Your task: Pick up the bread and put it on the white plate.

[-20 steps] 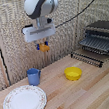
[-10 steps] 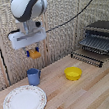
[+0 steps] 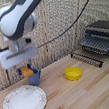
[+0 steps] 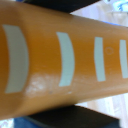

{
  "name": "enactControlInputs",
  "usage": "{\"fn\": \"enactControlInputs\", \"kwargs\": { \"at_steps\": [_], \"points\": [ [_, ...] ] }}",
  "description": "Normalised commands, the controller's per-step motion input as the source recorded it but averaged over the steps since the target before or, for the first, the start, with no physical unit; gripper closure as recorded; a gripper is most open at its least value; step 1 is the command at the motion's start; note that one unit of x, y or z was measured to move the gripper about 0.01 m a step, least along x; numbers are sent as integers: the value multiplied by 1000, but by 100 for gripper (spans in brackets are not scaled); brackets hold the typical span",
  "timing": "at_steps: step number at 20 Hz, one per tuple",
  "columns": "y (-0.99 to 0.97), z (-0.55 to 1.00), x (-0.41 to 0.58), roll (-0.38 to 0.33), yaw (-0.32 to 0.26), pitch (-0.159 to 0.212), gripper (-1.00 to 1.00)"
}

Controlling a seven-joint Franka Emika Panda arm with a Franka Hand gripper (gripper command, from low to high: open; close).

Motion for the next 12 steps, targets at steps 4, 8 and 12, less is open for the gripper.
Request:
{"fn": "enactControlInputs", "kwargs": {
  "at_steps": [4,8,12],
  "points": [
    [559,-638,10,-37,85,-20,100],
    [233,-511,276,-123,111,-8,100],
    [15,-262,409,-131,132,-31,100]
  ]
}}
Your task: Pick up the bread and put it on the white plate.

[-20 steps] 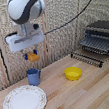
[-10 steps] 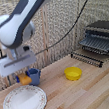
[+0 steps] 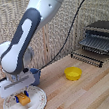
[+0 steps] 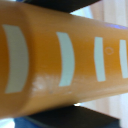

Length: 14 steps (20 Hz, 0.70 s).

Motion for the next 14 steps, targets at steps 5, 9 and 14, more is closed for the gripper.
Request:
{"fn": "enactControlInputs", "kwargs": {
  "at_steps": [5,9,14],
  "points": [
    [-66,-15,442,-95,172,-54,100],
    [-8,0,405,-61,173,-55,-100],
    [0,-3,234,-49,153,-26,-100]
  ]
}}
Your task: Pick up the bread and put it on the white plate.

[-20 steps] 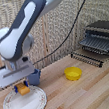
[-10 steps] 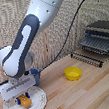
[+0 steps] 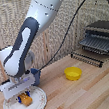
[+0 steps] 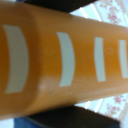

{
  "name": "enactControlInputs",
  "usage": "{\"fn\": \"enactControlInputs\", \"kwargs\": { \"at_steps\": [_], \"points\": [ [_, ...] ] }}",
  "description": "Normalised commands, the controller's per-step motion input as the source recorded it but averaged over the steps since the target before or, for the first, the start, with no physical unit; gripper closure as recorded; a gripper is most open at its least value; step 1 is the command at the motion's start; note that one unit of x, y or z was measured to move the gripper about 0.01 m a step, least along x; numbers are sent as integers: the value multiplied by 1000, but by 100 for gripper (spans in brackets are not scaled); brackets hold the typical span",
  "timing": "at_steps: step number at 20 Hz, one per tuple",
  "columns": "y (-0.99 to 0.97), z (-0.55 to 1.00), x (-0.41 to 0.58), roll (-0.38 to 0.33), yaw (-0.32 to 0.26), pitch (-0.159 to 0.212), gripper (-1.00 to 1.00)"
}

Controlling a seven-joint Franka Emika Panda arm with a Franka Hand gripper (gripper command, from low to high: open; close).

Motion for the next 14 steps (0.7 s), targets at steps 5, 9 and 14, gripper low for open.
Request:
{"fn": "enactControlInputs", "kwargs": {
  "at_steps": [5,9,14],
  "points": [
    [1,11,123,-20,109,-6,-100],
    [-136,514,194,30,43,-6,-100],
    [-85,721,135,14,73,1,-100]
  ]
}}
